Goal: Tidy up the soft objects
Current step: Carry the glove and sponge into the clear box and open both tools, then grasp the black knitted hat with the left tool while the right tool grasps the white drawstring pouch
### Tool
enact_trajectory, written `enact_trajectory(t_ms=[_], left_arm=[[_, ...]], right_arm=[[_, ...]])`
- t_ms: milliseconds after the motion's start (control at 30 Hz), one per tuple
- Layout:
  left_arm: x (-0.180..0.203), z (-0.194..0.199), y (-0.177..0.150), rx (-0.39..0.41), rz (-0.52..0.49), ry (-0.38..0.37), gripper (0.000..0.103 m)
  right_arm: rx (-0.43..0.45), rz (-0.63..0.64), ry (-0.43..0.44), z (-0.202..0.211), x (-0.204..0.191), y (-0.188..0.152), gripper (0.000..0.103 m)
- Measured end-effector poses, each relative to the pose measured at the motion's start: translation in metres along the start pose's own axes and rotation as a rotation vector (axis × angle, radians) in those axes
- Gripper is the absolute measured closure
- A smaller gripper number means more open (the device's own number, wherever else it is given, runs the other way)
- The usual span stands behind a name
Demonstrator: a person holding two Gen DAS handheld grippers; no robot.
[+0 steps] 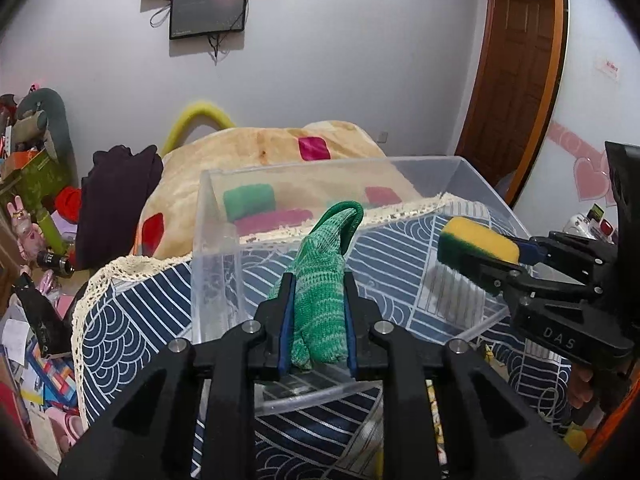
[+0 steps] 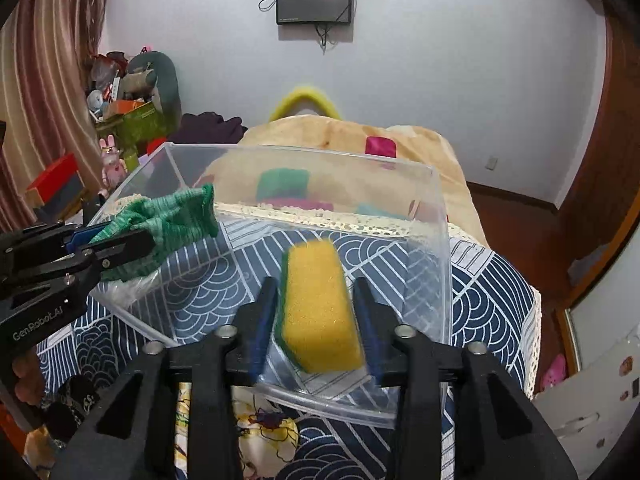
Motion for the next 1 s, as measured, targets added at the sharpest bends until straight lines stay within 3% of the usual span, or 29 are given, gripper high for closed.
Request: enact_trajectory(t_ms=[33, 100, 233, 300, 367, 500, 667, 867, 1000], left_arm=[[0.001, 0.0, 0.0, -0.005, -0.002, -0.002, 0.065], [0.002, 0.004, 0.001, -0.004, -0.006, -0.008, 0.041], [0.004, 0.026, 0.003, 0.06, -0.021, 0.014, 0.026], [0.005, 0.04, 0.005, 0.09, -0.031, 0.02, 0.009], [0.003, 0.056, 0.005, 0.122, -0.021, 0.03, 0.0], [-0.004, 0.084, 0.0, 0.189, 0.018, 0.067, 0.0], [-0.006, 0.109, -0.017, 0.216, 0.001, 0.08, 0.0], [-0.004, 0.124, -0.045, 0.209, -0.01, 0.07, 0.0], [0.003, 0.124, -0.076, 0.161, -0.027, 0.078, 0.0]], right_arm=[[0.01, 0.001, -0.005, 0.003, 0.001, 0.0, 0.051], [0.042, 0.007, -0.023, 0.011, 0.0, -0.001, 0.041], [0.099, 0.026, -0.053, 0.034, -0.002, 0.003, 0.034], [0.127, 0.024, -0.046, 0.046, -0.003, 0.005, 0.028], [0.164, 0.018, -0.034, 0.061, -0.006, 0.004, 0.026], [0.22, 0.014, -0.012, 0.087, -0.013, -0.002, 0.023], [0.255, 0.034, -0.005, 0.106, -0.026, -0.019, 0.023], [0.229, 0.057, 0.003, 0.106, -0.043, -0.048, 0.023], [0.183, 0.049, -0.004, 0.097, -0.048, -0.073, 0.023]])
Point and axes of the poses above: each gripper's, at about its wrist camera, not at the fingertips, and z roughly against the way its jaws point, x to its right, y to its top, the point moved 3 cm from there along -z, roughly the way its jaws point, and after that the axes turned 12 degrees about y, right-handed, at the moved point
